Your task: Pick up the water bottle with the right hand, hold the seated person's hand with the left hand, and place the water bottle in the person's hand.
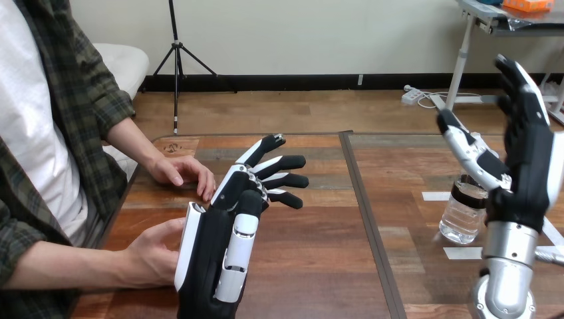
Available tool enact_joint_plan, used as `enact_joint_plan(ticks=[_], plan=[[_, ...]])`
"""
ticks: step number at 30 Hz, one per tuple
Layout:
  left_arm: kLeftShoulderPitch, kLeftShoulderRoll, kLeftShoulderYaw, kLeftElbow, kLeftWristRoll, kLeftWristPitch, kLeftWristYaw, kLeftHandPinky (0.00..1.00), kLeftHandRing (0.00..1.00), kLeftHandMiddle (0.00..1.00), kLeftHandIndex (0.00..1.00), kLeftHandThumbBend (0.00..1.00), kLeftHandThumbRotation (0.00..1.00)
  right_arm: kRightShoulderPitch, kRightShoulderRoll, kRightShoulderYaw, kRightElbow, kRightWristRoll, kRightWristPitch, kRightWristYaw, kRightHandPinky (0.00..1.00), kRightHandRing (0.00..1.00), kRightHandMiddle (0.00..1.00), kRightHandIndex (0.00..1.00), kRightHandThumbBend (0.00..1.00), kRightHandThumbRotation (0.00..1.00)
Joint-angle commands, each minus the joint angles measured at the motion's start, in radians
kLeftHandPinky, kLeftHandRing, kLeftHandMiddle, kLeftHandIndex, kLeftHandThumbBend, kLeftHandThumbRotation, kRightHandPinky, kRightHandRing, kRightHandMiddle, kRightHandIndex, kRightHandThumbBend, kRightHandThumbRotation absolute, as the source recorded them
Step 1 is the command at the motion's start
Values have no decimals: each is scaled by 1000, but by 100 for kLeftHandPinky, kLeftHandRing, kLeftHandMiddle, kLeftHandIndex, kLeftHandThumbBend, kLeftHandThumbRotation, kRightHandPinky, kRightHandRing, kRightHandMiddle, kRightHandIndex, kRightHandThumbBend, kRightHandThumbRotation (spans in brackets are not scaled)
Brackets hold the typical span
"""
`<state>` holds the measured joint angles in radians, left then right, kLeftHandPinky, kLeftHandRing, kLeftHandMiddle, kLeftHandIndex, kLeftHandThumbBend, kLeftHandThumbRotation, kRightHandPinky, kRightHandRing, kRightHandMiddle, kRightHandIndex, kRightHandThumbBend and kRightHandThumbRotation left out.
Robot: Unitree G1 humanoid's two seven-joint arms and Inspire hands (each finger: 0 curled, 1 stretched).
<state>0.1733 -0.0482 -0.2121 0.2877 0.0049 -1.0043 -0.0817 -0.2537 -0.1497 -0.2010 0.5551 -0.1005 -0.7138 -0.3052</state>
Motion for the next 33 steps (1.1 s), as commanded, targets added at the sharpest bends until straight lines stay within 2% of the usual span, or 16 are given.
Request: enact_joint_plan(ticks=[1, 8, 15, 23, 33], plan=[[-57, -17, 6, 3, -6, -6, -3, 54, 66, 74, 83, 34, 99, -84, -34, -4, 35, -31, 10, -19, 95, 95, 91, 85, 63, 0], [-55, -16, 8, 2, -5, -11, -3, 54, 66, 74, 84, 34, 99, -99, -38, -9, 87, -6, 3, -10, 95, 94, 91, 85, 65, 0], [-51, -15, 8, -3, -4, -9, -4, 54, 66, 74, 84, 35, 99, -107, -47, -11, 129, -16, 7, -21, 97, 95, 92, 85, 66, 0], [-46, -15, 9, -8, -2, -7, -2, 54, 66, 74, 83, 36, 99, -109, -52, -7, 152, -27, 17, -40, 98, 96, 92, 85, 66, 0], [-47, -15, 8, -4, -5, -11, -5, 54, 66, 73, 83, 35, 99, -112, -54, -8, 164, -9, 50, -28, 97, 96, 92, 85, 68, 0]])
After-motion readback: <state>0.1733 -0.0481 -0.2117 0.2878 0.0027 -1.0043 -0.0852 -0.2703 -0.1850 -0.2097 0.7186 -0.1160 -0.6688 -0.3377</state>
